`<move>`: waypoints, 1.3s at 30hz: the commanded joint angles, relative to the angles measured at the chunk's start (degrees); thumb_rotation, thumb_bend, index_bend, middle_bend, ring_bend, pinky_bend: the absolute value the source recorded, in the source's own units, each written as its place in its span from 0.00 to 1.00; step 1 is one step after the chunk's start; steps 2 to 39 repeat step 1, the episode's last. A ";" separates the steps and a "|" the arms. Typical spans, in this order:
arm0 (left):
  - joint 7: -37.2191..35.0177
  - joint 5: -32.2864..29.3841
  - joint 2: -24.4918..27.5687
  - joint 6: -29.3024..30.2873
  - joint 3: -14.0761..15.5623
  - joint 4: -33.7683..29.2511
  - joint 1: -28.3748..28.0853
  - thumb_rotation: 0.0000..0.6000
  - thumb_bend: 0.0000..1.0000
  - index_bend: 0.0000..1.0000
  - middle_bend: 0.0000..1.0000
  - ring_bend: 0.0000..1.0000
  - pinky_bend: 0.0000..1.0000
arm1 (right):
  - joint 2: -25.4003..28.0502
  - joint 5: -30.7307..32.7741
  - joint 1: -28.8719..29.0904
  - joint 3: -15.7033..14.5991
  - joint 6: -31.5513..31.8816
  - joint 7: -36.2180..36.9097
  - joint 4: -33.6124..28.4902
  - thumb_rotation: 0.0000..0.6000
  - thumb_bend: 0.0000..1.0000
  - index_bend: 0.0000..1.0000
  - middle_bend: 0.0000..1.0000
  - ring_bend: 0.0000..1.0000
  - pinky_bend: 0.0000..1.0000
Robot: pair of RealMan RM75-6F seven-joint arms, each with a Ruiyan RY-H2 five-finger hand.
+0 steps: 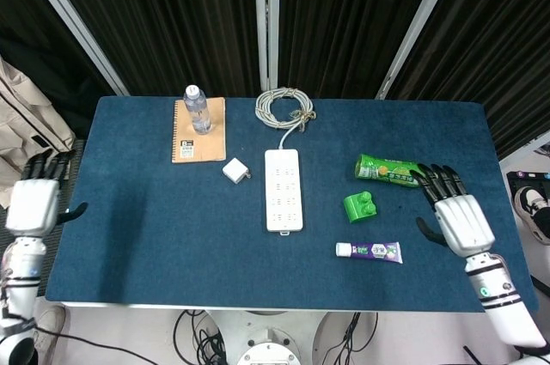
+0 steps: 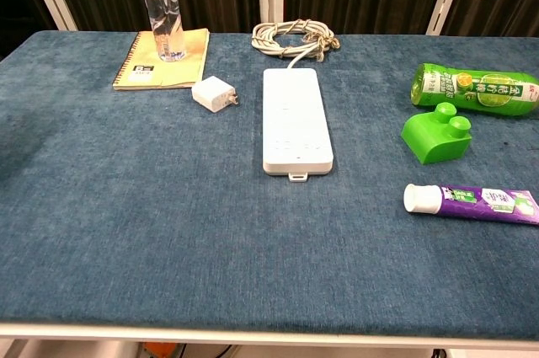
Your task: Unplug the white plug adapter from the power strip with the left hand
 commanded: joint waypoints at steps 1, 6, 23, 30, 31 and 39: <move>1.71 0.26 2.55 6.26 2.48 -4.14 6.66 1.00 0.13 0.10 0.15 0.05 0.11 | 0.57 -1.88 -4.13 -1.86 3.99 0.39 -0.86 1.00 0.28 0.00 0.04 0.00 0.00; 1.71 0.26 2.55 6.26 2.48 -4.14 6.66 1.00 0.13 0.10 0.15 0.05 0.11 | 0.57 -1.88 -4.13 -1.86 3.99 0.39 -0.86 1.00 0.28 0.00 0.04 0.00 0.00; 1.71 0.26 2.55 6.26 2.48 -4.14 6.66 1.00 0.13 0.10 0.15 0.05 0.11 | 0.57 -1.88 -4.13 -1.86 3.99 0.39 -0.86 1.00 0.28 0.00 0.04 0.00 0.00; 1.71 0.26 2.55 6.26 2.48 -4.14 6.66 1.00 0.13 0.10 0.15 0.05 0.11 | 0.57 -1.88 -4.13 -1.86 3.99 0.39 -0.86 1.00 0.28 0.00 0.04 0.00 0.00; 1.71 0.26 2.55 6.26 2.48 -4.14 6.66 1.00 0.13 0.10 0.15 0.05 0.11 | 0.57 -1.88 -4.13 -1.86 3.99 0.39 -0.86 1.00 0.28 0.00 0.04 0.00 0.00; 1.71 0.26 2.55 6.26 2.48 -4.14 6.66 1.00 0.13 0.10 0.15 0.05 0.11 | 0.57 -1.88 -4.13 -1.86 3.99 0.39 -0.86 1.00 0.28 0.00 0.04 0.00 0.00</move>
